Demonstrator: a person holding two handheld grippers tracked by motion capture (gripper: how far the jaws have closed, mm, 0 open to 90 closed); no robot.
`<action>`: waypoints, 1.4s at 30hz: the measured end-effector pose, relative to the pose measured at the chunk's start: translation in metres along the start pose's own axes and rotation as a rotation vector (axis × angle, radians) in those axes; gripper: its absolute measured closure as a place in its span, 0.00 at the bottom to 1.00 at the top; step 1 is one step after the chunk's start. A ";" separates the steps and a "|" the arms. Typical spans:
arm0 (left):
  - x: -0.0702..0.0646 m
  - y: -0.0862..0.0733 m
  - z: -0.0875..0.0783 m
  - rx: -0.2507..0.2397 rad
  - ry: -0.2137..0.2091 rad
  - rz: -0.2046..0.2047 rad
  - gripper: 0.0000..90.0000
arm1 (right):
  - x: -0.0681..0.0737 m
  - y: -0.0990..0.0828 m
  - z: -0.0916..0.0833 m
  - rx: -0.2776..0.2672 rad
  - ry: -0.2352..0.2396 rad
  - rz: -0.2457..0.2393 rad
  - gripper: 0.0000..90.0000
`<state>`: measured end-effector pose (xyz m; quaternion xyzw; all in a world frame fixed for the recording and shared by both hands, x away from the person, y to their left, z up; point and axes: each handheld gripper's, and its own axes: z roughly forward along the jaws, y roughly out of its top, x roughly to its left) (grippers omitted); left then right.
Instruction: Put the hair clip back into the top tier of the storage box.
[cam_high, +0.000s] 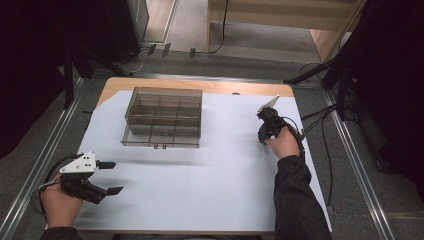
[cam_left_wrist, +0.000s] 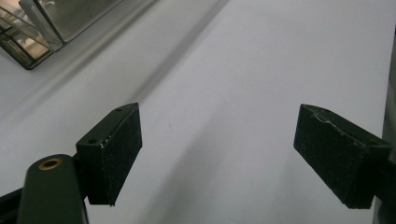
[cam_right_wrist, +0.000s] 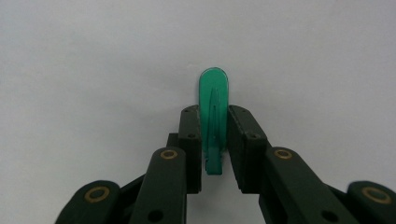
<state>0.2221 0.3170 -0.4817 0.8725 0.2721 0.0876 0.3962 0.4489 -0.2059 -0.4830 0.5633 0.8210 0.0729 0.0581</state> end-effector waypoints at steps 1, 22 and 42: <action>0.000 0.000 0.000 0.000 0.000 0.000 0.18 | 0.000 0.000 0.000 0.000 0.000 0.000 0.86; 0.001 -0.002 0.005 0.011 -0.025 -0.016 0.18 | 0.001 -0.003 -0.016 -0.067 0.038 -0.021 0.86; 0.002 0.001 0.012 0.016 -0.030 -0.022 0.20 | 0.016 -0.004 -0.036 -0.135 0.100 -0.070 0.86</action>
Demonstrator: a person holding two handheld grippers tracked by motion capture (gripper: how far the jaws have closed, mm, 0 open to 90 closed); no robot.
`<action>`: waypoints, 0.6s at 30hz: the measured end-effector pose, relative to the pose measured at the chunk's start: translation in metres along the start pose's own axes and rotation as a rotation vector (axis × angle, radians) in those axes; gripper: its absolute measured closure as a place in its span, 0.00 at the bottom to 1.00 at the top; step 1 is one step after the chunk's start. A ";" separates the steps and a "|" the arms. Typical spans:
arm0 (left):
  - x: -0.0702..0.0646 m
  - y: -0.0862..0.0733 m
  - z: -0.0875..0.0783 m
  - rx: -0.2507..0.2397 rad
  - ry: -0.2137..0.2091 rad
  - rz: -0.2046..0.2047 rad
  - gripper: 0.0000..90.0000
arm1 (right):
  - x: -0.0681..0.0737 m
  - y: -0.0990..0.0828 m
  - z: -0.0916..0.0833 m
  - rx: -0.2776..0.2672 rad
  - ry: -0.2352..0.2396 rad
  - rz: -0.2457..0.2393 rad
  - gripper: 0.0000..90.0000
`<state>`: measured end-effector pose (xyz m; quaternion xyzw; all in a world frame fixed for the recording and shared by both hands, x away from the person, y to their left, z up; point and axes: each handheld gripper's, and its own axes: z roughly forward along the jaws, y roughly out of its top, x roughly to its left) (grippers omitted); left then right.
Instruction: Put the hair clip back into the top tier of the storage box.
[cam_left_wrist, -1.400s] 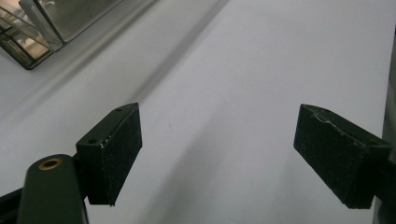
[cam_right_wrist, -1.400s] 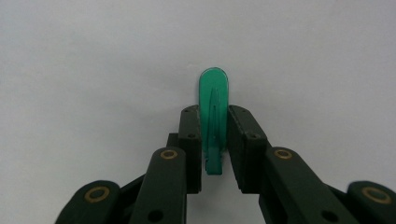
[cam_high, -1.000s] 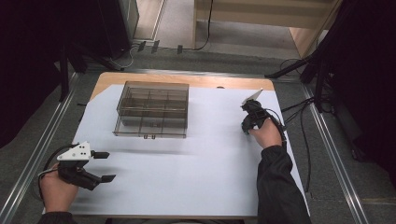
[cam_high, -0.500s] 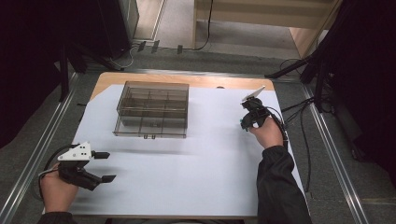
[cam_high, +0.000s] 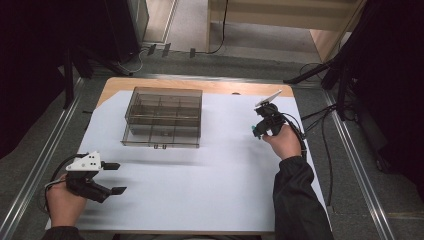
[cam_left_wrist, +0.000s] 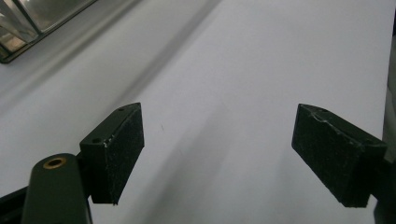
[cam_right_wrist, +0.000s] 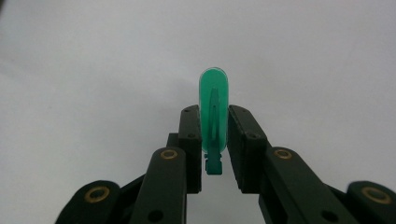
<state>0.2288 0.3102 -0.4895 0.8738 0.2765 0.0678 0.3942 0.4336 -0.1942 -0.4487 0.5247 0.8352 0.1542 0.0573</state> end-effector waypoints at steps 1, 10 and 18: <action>0.000 0.000 0.000 0.000 0.000 0.000 0.20 | 0.000 0.000 0.000 0.000 0.000 0.000 0.86; 0.000 0.000 0.000 0.012 0.000 -0.003 0.20 | 0.015 0.002 -0.008 -0.041 0.043 -0.039 0.86; 0.000 0.000 0.000 0.009 0.005 -0.005 0.20 | 0.027 0.004 -0.012 -0.056 0.079 -0.072 0.86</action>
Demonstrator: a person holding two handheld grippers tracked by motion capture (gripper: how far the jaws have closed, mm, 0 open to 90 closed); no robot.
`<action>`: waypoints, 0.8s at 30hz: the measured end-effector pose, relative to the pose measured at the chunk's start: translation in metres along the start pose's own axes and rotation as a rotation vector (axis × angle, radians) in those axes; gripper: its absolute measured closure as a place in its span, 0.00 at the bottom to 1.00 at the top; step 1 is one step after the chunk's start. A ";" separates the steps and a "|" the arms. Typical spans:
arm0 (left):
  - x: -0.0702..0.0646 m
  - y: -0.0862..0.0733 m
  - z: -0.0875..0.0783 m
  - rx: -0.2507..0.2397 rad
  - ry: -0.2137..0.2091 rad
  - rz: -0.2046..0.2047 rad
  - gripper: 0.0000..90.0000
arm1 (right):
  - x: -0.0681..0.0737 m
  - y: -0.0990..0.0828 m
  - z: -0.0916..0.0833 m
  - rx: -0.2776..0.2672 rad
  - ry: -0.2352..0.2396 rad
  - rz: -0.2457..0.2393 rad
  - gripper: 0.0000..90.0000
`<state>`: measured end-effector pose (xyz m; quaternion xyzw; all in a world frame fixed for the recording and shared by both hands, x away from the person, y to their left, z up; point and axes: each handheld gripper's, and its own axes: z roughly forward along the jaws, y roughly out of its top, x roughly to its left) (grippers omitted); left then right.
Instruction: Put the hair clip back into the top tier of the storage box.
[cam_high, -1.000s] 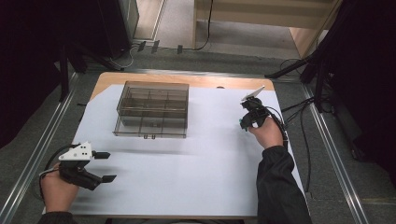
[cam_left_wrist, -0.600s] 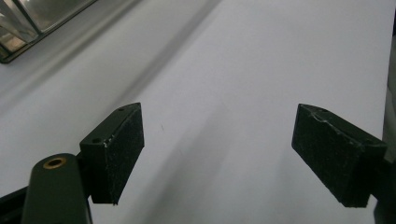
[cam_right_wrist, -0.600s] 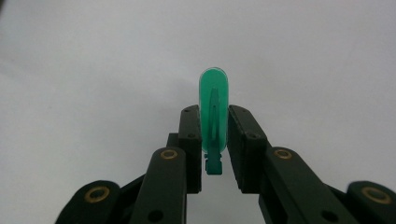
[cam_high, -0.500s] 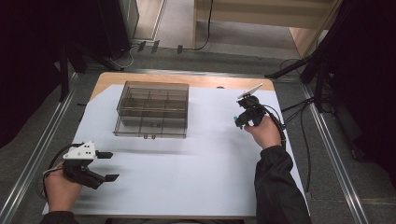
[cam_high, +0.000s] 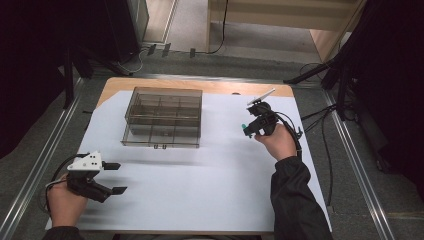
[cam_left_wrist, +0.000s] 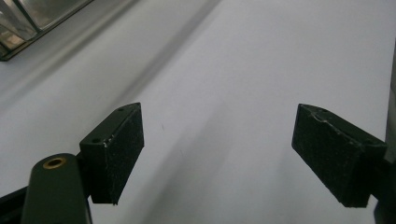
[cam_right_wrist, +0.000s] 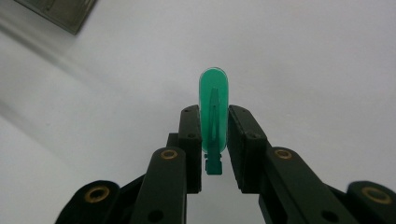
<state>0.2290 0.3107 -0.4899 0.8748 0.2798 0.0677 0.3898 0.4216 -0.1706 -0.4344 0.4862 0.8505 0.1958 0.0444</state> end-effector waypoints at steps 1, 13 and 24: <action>0.000 0.000 0.000 0.000 0.000 0.000 0.20 | 0.000 0.000 0.000 0.000 0.000 0.000 0.86; 0.000 -0.001 0.000 -0.001 -0.002 -0.006 0.20 | 0.018 0.003 -0.010 -0.064 0.059 -0.060 0.86; 0.001 -0.001 -0.002 -0.010 -0.003 -0.008 0.20 | 0.036 0.005 -0.014 -0.116 0.118 -0.126 0.86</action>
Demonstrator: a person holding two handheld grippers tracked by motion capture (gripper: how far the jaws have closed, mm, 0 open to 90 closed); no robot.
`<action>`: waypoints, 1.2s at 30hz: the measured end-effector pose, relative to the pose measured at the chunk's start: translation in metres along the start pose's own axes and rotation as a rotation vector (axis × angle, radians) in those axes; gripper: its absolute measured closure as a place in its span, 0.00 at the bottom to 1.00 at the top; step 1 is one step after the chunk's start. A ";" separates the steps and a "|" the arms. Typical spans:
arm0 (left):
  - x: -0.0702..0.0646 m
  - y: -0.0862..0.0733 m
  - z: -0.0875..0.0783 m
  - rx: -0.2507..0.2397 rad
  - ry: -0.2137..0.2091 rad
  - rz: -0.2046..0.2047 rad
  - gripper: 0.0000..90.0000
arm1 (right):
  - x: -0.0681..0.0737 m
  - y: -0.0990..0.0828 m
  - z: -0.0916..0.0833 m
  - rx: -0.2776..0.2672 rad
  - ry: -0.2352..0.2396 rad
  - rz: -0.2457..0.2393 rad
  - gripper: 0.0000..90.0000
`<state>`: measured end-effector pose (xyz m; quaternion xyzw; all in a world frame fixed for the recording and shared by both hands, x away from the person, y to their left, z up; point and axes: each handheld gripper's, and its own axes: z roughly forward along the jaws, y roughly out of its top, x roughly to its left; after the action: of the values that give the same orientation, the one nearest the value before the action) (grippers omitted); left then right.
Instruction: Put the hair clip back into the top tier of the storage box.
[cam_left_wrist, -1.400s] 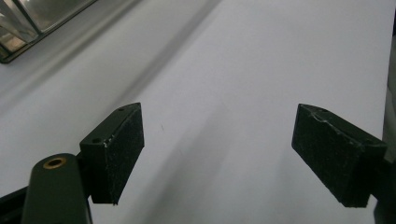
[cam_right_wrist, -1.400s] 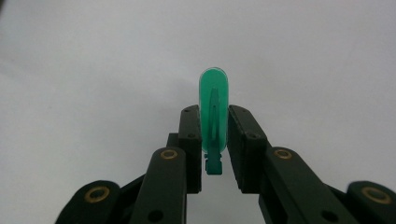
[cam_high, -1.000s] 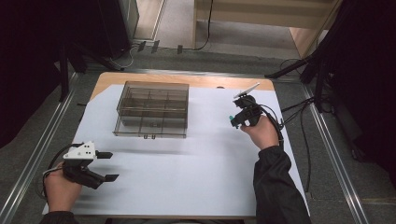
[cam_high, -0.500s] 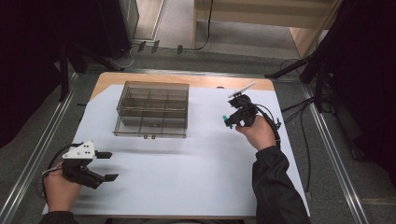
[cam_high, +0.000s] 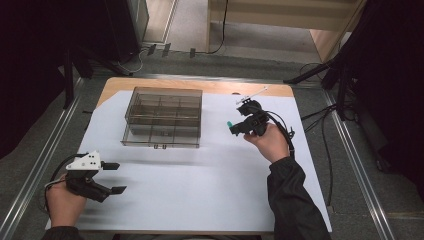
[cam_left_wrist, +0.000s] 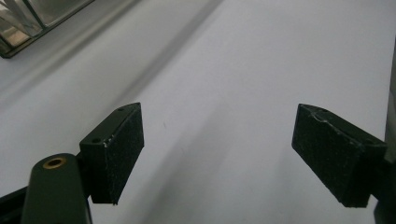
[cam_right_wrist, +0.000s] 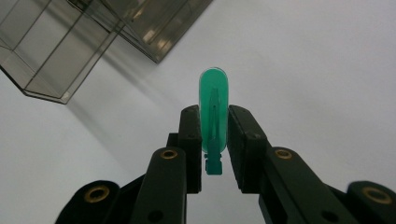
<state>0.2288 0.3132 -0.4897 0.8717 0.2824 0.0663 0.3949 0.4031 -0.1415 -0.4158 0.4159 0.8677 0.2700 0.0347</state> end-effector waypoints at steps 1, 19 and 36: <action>0.000 0.000 0.000 -0.003 -0.002 -0.001 0.20 | 0.001 0.001 0.000 -0.002 0.004 -0.005 0.86; -0.004 -0.006 -0.002 -0.005 0.018 -0.018 0.20 | 0.032 0.014 0.000 -0.011 0.067 -0.065 0.86; -0.008 -0.012 -0.004 -0.001 0.042 -0.046 0.20 | 0.053 0.023 0.003 -0.013 0.106 -0.098 0.86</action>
<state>0.2155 0.3184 -0.4948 0.8633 0.3104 0.0757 0.3908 0.3855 -0.0891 -0.3979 0.3576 0.8860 0.2952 0.0046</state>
